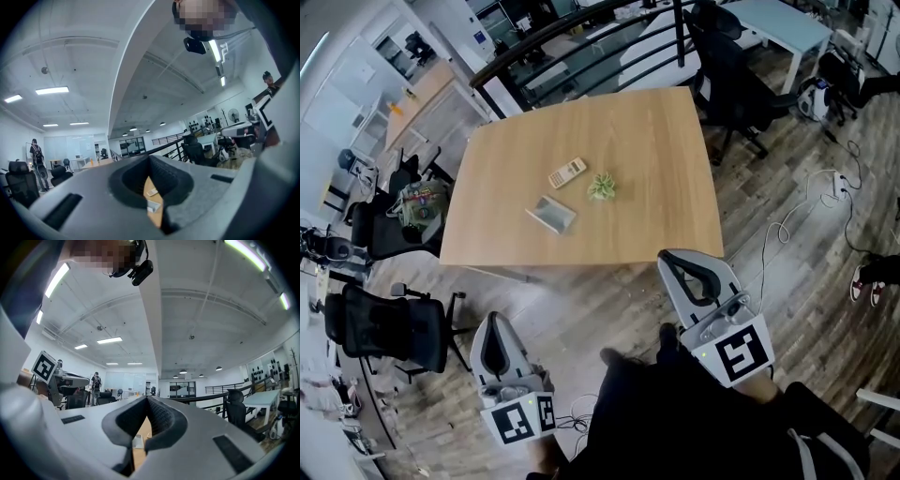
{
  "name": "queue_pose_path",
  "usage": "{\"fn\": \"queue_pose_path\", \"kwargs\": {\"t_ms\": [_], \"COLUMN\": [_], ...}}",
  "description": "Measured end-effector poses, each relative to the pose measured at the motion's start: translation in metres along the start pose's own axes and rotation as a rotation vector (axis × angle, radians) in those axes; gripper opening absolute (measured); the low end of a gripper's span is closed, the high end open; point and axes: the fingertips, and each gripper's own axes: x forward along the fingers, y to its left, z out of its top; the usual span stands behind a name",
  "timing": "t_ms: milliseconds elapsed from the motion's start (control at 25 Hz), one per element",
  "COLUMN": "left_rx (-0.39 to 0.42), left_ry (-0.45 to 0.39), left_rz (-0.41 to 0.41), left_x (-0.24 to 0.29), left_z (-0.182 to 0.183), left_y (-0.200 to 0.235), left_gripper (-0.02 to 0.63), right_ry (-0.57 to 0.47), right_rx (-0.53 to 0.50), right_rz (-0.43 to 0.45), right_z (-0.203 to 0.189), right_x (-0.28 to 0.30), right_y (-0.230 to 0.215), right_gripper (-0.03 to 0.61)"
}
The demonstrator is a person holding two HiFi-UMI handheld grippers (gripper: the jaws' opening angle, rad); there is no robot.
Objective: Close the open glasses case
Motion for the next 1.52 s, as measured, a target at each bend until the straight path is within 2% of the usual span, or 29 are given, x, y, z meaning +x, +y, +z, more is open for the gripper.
{"fn": "queue_pose_path", "kwargs": {"t_ms": [400,640,760,920,1120,1320,1520], "left_rx": [0.048,0.08,0.065,0.035,0.018,-0.005,-0.016], "left_ry": [0.028,0.04,0.045,0.022,-0.013,-0.027,-0.023], "left_rz": [0.008,0.005,-0.008,-0.037,-0.07,-0.071,-0.065], "left_x": [0.004,0.016,0.029,0.053,0.081,0.097,0.111], "left_z": [0.006,0.004,-0.004,-0.013,-0.014,-0.02,-0.035], "left_y": [-0.014,-0.007,-0.001,0.006,0.026,0.064,0.104], "left_gripper": [-0.002,-0.002,-0.002,-0.002,-0.002,-0.002,-0.002], "right_ry": [-0.01,-0.02,-0.005,0.029,0.028,0.029,0.041], "right_rx": [0.026,0.059,0.07,0.035,0.02,-0.006,-0.038], "right_rz": [0.023,0.018,-0.001,-0.042,-0.087,-0.103,-0.086], "right_z": [-0.007,-0.018,-0.027,-0.036,-0.025,-0.016,-0.014], "right_x": [0.008,0.021,0.029,0.039,0.062,0.098,0.139], "right_y": [-0.012,-0.017,-0.018,-0.022,-0.02,-0.006,0.019], "right_gripper": [0.014,0.014,0.014,0.014,0.014,0.014,0.014]}}
